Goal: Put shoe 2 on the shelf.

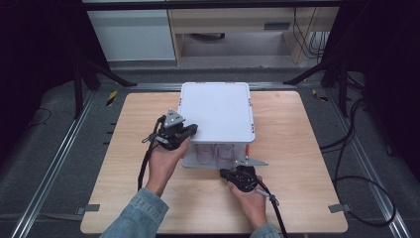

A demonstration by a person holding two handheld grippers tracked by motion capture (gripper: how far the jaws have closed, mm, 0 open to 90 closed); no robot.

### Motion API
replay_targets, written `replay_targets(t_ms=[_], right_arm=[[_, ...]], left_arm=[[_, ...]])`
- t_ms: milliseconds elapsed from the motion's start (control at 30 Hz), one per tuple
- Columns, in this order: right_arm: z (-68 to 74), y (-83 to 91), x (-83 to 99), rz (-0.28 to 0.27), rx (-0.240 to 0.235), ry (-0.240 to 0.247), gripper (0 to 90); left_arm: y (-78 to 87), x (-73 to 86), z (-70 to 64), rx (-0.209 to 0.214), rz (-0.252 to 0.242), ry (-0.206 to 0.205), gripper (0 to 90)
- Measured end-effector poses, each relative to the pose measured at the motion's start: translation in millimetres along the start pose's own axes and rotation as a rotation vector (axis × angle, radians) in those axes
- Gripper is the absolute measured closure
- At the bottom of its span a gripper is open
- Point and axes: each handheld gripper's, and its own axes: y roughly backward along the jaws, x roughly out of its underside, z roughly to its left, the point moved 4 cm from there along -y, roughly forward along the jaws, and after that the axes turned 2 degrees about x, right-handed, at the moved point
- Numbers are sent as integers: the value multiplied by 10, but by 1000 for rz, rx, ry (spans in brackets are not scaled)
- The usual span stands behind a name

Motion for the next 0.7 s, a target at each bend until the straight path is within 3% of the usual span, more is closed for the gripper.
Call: replay_targets(t_ms=[600, 700], right_arm=[[-65, -108, -102, 5, 15, -25, 850], [-53, -91, -101, 2, 23, -8, 822]], left_arm=[[1, 1, 8, 5, 1, 2, 874], [1, 1, 8, 5, 1, 0, 875]])
